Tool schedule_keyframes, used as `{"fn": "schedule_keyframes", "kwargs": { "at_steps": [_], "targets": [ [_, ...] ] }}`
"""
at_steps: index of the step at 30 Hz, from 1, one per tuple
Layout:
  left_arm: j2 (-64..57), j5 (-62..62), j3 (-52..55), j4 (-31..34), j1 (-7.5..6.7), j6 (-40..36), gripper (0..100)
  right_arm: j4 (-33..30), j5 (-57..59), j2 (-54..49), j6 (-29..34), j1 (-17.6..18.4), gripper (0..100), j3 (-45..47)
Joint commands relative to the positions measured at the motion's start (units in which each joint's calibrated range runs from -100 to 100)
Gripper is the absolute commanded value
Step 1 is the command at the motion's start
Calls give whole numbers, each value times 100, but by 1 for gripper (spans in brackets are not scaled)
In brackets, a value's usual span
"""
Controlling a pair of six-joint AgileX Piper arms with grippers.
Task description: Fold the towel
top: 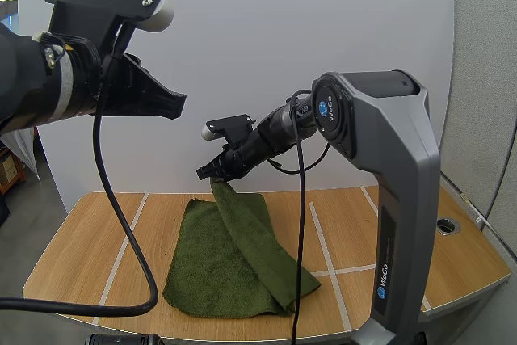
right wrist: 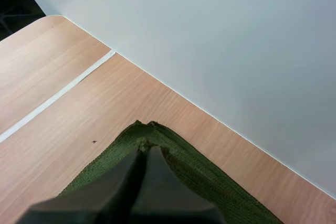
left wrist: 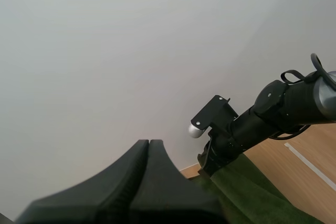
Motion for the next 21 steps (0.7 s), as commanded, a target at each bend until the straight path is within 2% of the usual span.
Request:
{"fn": "schedule_keyframes", "kwargs": {
  "at_steps": [1, 14, 21],
  "targets": [
    [-24, 98, -4, -24, 5, -92, 0, 346, -182, 71, -144, 59, 0, -104],
    [-161, 279, -4, -24, 5, -125, 0, 403, -1245, 140, -405, 421, 0, -148],
    [-174, 414, -4, -24, 5, -125, 0, 415, -877, 634, -345, 429, 0, -681]
  ]
}}
